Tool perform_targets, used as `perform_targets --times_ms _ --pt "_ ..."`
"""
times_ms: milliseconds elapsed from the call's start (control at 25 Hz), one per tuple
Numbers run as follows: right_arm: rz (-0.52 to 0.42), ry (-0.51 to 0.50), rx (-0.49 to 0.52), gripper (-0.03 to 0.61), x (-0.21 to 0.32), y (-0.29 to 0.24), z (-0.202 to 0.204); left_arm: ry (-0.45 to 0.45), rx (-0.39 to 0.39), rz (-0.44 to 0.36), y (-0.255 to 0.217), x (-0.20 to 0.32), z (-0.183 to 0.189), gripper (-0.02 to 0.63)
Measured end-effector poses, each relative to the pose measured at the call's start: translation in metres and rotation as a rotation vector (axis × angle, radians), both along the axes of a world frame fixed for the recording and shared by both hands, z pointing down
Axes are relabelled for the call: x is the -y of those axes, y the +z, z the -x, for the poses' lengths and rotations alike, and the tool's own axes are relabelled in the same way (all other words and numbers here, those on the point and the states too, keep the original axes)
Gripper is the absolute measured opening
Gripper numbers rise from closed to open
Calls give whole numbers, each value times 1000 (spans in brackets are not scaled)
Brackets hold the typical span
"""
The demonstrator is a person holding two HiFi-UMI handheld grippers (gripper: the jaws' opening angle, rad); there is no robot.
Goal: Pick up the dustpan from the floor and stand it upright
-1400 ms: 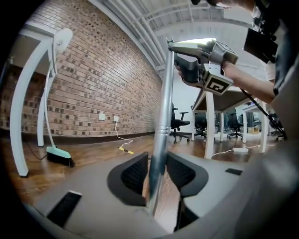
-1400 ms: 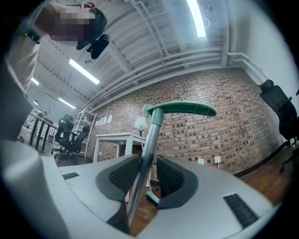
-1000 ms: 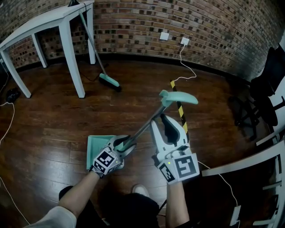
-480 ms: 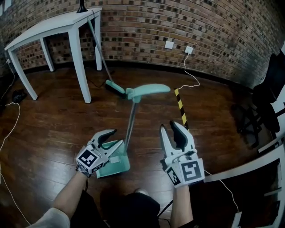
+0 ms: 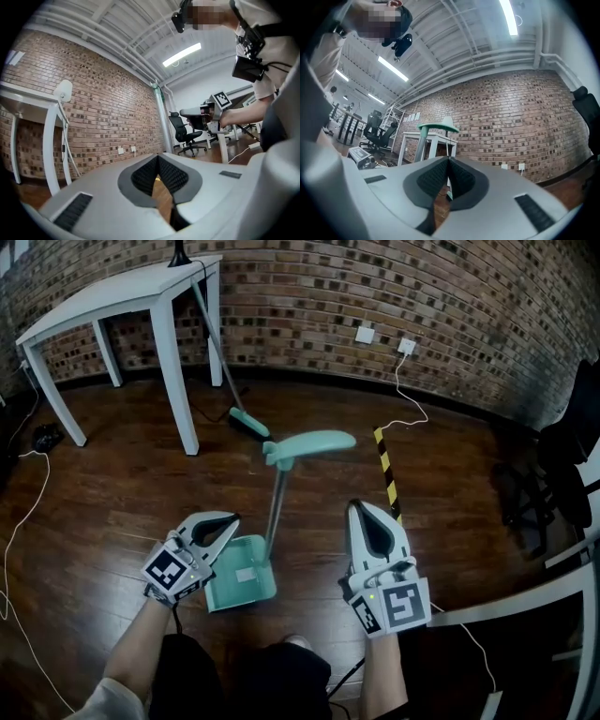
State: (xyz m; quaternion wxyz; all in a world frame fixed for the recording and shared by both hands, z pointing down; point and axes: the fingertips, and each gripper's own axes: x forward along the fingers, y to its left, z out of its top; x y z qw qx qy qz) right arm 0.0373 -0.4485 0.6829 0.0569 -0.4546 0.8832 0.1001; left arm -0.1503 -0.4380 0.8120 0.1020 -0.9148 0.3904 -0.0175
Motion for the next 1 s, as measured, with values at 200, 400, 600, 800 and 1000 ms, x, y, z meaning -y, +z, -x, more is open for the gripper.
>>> perform_targets --times_ms 200,400,600,800,1000 --pt "12 -19 38 -2 1 -51 -21 -63 -27 25 -74 0 16 11" --pt "24 -78 -21 0 -23 -155 -30 -105 -16 36 -203 -30 19 12" --pt "59 -22 0 -1 -45 -299 -55 -142 0 34 -359 -59 37 12" --pt "55 20 -10 0 -86 -432 -63 -155 -6 5 -509 -89 44 11" --pt "33 36 -37 0 -134 -520 -58 -186 -35 -23 -607 -142 47 11"
